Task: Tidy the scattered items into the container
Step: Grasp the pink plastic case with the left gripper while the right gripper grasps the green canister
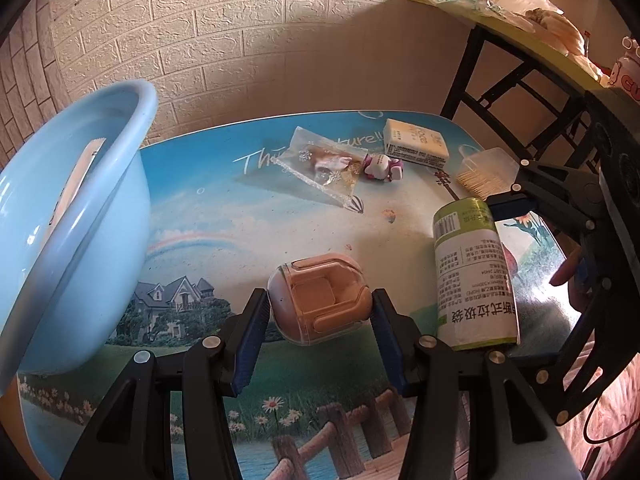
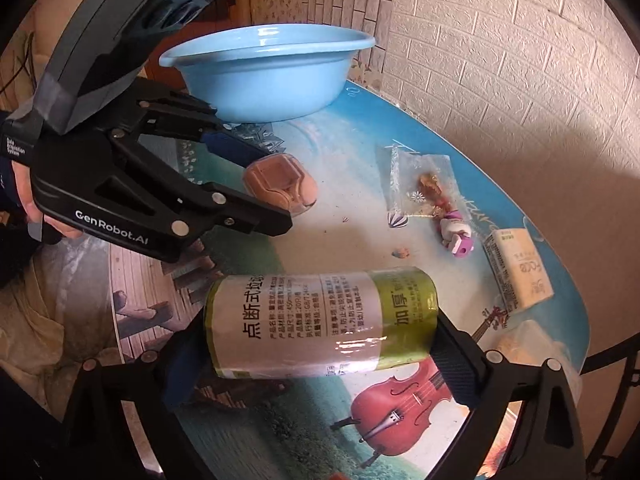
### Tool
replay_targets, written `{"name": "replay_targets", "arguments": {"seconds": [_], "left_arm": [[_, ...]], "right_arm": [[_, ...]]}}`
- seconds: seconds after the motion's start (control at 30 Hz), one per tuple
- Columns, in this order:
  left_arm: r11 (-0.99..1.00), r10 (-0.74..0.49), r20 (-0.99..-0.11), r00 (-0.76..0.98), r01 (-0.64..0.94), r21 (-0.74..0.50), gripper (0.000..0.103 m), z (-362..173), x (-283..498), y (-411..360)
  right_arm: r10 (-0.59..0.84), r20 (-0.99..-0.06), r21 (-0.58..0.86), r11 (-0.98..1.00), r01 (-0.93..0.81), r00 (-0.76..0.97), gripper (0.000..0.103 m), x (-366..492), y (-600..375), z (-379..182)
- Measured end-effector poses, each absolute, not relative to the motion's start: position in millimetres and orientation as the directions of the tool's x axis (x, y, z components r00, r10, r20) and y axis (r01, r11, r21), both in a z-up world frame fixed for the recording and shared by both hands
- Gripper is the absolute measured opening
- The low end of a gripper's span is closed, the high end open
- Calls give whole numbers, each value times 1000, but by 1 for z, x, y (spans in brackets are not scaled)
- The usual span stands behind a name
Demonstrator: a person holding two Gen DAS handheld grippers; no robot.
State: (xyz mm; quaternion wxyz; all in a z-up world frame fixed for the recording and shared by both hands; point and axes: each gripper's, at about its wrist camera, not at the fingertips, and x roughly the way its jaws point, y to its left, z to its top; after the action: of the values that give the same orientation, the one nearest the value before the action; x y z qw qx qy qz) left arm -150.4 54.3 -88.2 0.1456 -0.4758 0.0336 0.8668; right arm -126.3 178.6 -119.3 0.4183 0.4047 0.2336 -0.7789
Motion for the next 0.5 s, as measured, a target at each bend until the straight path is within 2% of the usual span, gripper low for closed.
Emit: {"name": "replay_targets", "arguments": {"seconds": [0.3,0.4,0.5], "left_arm": [[-958,221,-823,-524,-273,-84,50,-78,-146,49],[-960,223,-814,-536,-268,-87,50,-72,-144,47],[-961,226,-809,-543,-261,-94,50,-68,-141,45]], "right_arm": [[-428,-808,-50,-634,772,-404,96,-122,178,-113],[-427,-774,-27,-715,699,-467,96,-119,185,-101],[-355,-751,-44,-814,579,-557,96,-111,188,-90]]}}
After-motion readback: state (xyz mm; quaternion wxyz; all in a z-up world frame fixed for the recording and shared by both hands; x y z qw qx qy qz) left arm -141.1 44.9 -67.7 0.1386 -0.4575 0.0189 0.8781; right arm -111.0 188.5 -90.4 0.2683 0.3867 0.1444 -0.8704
